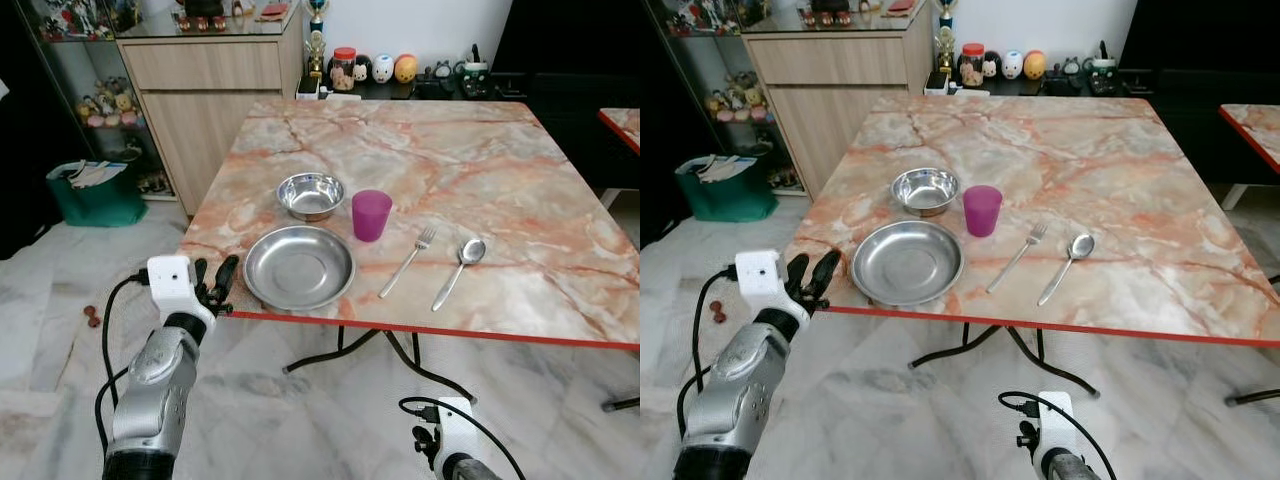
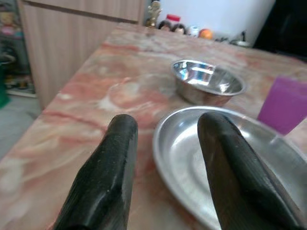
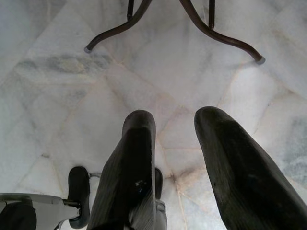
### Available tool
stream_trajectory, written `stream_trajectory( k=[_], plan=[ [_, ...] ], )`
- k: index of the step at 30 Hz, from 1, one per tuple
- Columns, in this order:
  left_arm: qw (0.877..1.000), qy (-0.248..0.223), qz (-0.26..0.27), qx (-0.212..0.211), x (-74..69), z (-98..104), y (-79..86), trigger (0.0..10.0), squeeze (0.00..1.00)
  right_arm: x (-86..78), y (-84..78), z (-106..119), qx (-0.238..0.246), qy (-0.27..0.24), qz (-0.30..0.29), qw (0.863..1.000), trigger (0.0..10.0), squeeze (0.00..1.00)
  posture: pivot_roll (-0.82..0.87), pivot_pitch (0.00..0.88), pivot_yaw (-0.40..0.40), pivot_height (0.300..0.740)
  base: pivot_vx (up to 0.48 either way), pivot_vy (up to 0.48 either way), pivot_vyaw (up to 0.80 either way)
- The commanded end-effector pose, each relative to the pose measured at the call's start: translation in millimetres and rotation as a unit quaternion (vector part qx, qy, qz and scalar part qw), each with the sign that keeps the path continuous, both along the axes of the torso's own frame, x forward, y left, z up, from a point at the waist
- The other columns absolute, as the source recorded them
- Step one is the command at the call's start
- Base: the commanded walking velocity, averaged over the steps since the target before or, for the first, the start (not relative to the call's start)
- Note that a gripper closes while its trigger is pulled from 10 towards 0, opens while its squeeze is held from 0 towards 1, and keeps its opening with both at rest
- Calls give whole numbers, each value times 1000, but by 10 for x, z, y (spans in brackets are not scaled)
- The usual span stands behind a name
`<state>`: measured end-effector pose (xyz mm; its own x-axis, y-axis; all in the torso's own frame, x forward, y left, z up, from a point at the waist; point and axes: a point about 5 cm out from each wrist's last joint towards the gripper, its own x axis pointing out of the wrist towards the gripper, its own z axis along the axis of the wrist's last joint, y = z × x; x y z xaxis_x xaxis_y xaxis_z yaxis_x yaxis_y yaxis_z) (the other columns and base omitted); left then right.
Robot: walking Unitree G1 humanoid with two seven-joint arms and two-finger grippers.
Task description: Setting the table
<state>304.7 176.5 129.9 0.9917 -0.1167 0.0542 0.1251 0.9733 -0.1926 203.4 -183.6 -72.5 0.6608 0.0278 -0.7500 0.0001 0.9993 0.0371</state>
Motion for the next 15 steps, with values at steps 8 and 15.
stream_trajectory(
  k=[8, 15],
  plan=[
    [997, 64, -4, -31, 223, -153, -19, 10000, 1000, 4, 21, 0, 1, 0, 4, 1000, 10000, 0, 7, 0, -1, 740, 0, 0, 0],
    [995, 91, -4, -40, 385, -170, -58, 10000, 0, 4, 13, 0, 0, 1, 3, 1000, 10000, 0, -1, 0, -1, 740, 0, 0, 0]
  ],
)
